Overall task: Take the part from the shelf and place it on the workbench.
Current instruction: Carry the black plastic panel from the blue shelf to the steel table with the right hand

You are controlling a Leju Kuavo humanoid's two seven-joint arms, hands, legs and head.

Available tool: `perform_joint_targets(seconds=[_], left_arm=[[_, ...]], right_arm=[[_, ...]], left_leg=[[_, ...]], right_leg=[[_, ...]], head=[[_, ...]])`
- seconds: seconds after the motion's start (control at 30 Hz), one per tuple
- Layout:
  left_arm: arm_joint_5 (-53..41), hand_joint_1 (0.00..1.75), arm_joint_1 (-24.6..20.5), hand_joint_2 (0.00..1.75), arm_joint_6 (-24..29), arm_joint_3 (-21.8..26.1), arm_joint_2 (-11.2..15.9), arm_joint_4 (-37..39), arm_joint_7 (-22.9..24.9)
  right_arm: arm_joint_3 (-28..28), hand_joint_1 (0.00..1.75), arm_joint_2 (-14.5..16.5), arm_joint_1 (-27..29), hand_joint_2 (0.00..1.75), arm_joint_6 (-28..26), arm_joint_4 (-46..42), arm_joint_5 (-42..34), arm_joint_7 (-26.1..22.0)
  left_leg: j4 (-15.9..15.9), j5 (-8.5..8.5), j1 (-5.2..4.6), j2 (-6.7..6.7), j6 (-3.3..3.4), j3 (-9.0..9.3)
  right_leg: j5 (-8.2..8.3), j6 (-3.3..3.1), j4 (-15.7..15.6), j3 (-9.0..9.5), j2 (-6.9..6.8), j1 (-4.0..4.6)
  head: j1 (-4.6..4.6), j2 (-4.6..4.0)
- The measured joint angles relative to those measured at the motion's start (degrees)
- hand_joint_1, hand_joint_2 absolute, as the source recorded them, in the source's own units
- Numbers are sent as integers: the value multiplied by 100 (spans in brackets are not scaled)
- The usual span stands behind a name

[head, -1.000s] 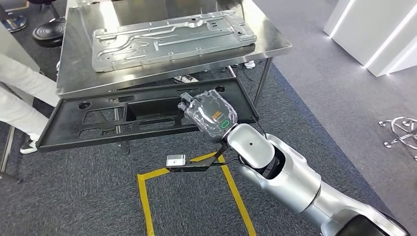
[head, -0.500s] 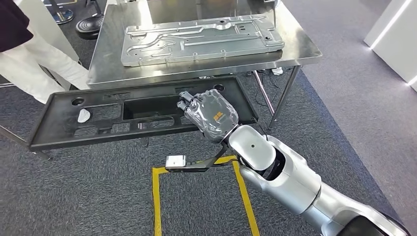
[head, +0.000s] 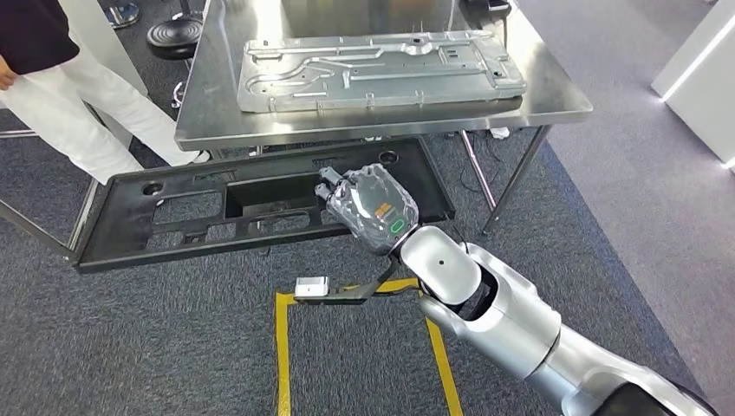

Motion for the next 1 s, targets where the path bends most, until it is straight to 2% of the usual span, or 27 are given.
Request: perform_joint_targets(seconds=[0.07,0.1,0.13,0.17,0.2,0.23,0.27,0.3,0.33,0.43,0.5,0.53,0.6,0.63,0.67,0.7,0.73,0.77,0.8,0.83,0.93,1.0], left_arm=[[-1,0,-4,175,-8,0,-1,0,0],[-5,0,-4,175,-12,0,-1,0,-4],[-11,0,-3,175,-17,-1,-1,0,-10],[-21,0,-1,175,-21,-2,-1,0,-15],[-34,0,0,175,-24,-6,-1,0,-19],[-45,0,-1,175,-26,-13,-2,0,-21],[-56,0,-2,175,-28,-22,-3,0,-26],[-63,0,-5,175,-32,-32,-2,0,-35],[-67,0,-8,175,-37,-43,-1,0,-48],[-72,0,-18,175,-45,-74,4,0,-73],[-74,0,-29,175,-48,-87,8,0,-79],[-74,0,-31,175,-49,-91,12,0,-81],[-69,0,-25,175,-44,-98,17,0,-75],[-64,0,-17,175,-38,-102,18,0,-68],[-60,0,-8,175,-32,-104,20,0,-58],[-55,0,4,175,-27,-106,24,0,-50],[-52,0,14,175,-24,-107,32,0,-42],[-49,0,25,175,-23,-108,39,0,-34],[-44,0,31,175,-23,-109,46,0,-27],[-39,0,29,175,-23,-110,50,0,-20],[-33,0,14,175,-23,-113,49,0,-5],[-33,0,20,175,-23,-114,49,0,-4]], right_arm=[[0,175,-1,21,175,-13,29,2,-8],[0,175,-2,43,175,-15,44,5,-8],[0,175,-4,68,175,-7,57,18,1],[0,175,-7,89,175,5,64,36,16],[-1,175,-13,104,175,20,63,56,38],[-2,175,-20,110,175,39,52,73,66],[-4,175,-30,109,175,62,32,82,93],[-6,175,-38,107,175,94,2,89,121],[-8,175,-44,107,175,132,-34,95,148],[-11,175,-48,109,175,219,-133,113,200],[-16,175,-48,106,175,226,-184,119,210],[-19,175,-48,105,175,222,-203,121,211],[-20,175,-59,118,175,205,-217,119,201],[-20,175,-75,135,175,187,-217,112,185],[-21,175,-99,156,175,161,-214,102,161],[-23,175,-127,174,175,130,-209,92,132],[-27,175,-156,185,175,101,-203,82,110],[-35,175,-181,189,175,74,-193,78,95],[-45,175,-202,185,175,51,-185,76,86],[-57,175,-217,182,175,33,-178,76,84],[-87,175,-244,185,175,9,-165,75,64],[-113,175,-252,184,175,8,-159,76,48]], left_leg=[[-10,-4,-11,5,44,9],[-9,-10,-19,3,51,10],[-8,-16,-26,-1,54,14],[-5,-24,-31,-7,50,22],[-1,-35,-34,-15,41,35],[3,-49,-36,-22,28,51],[12,-66,-45,-27,7,60],[19,-80,-52,-31,-19,64],[24,-92,-56,-32,-50,64],[20,-124,-38,-25,-158,81],[275,-270,-23,-7,-215,-20],[552,-396,-14,2,-235,-154],[1315,-670,-10,6,-270,-567],[1581,-706,-8,7,-281,-741],[1661,-628,-6,7,-288,-833],[1494,-430,-3,9,-286,-801],[1123,-152,0,15,-280,-667],[736,54,-2,23,-269,-505],[391,168,-15,29,-248,-353],[185,195,-30,32,-216,-255],[62,73,-47,12,-75,-152],[25,13,-38,2,13,-43]], right_leg=[[-348,-6,722,-353,6,-4],[-467,-7,1072,-541,7,-4],[-492,-12,1283,-670,8,-4],[-387,-25,1253,-683,9,-3],[-183,-47,993,-582,9,0],[48,-77,589,-407,10,7],[206,-106,202,-231,11,25],[297,-127,-82,-102,12,43],[314,-142,-227,-40,17,62],[293,-185,-294,2,31,69],[289,-244,-354,79,20,36],[275,-268,-371,119,10,28],[223,-296,-375,181,-1,28],[190,-299,-373,216,0,29],[150,-295,-372,261,3,29],[107,-285,-369,314,8,27],[56,-269,-367,377,12,24],[4,-245,-368,430,15,24],[-44,-211,-363,465,19,33],[-79,-176,-371,486,21,40],[-101,-76,-345,526,22,58],[-120,-29,-58,410,21,47]], head=[[1,0],[1,0],[1,1],[1,1],[0,1],[1,2],[0,2],[0,2],[0,2],[-1,1],[-2,1],[-2,1],[-3,1],[-3,1],[-3,1],[-3,1],[-2,1],[-2,1],[-2,2],[-2,2],[-2,2],[3,2]])
